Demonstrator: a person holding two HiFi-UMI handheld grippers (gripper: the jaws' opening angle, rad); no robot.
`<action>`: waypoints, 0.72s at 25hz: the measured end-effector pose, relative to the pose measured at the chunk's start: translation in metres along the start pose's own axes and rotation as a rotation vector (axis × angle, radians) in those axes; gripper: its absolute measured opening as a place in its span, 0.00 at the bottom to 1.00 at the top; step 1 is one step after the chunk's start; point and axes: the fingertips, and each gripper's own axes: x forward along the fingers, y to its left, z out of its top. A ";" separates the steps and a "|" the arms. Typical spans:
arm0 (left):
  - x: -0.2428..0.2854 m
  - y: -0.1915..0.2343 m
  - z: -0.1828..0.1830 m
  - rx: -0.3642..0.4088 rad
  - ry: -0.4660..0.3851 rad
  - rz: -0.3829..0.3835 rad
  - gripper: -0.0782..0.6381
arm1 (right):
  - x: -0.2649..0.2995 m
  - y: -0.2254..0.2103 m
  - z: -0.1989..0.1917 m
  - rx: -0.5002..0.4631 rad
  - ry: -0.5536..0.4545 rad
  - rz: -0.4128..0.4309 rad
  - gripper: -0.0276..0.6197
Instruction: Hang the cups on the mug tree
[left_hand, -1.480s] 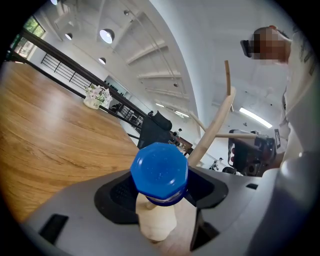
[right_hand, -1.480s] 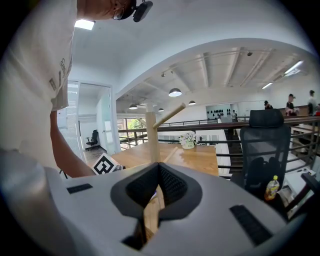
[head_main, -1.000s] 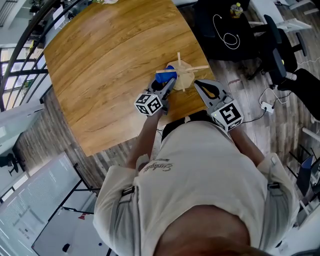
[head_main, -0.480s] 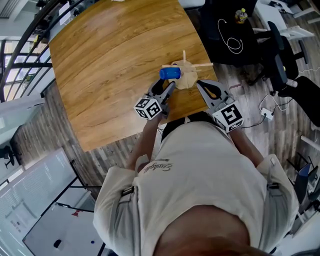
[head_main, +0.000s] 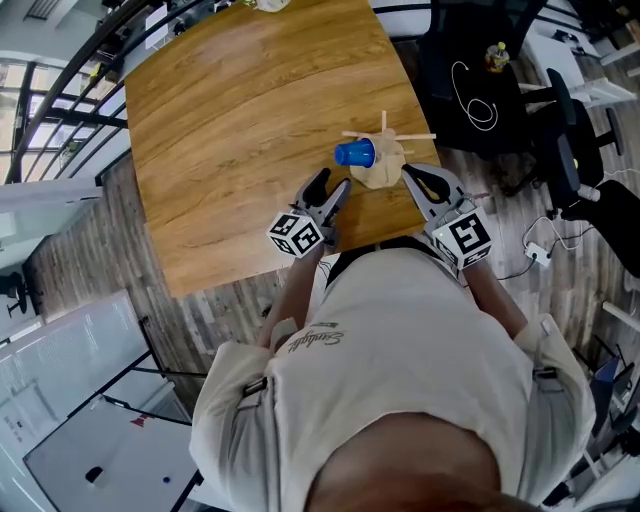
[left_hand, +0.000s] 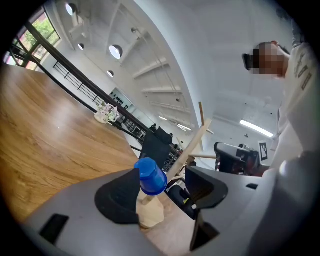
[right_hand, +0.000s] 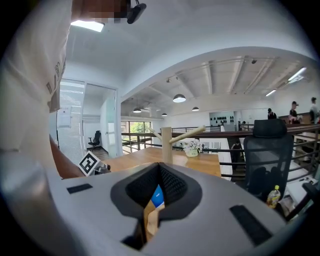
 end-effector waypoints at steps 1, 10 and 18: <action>-0.003 -0.003 0.005 0.003 -0.008 -0.001 0.51 | 0.000 0.001 0.003 -0.003 -0.007 0.003 0.04; -0.017 -0.040 0.047 0.113 -0.074 -0.040 0.45 | -0.005 0.010 0.035 -0.050 -0.077 0.027 0.04; -0.021 -0.084 0.076 0.252 -0.099 -0.131 0.29 | -0.010 0.012 0.052 -0.080 -0.110 0.036 0.04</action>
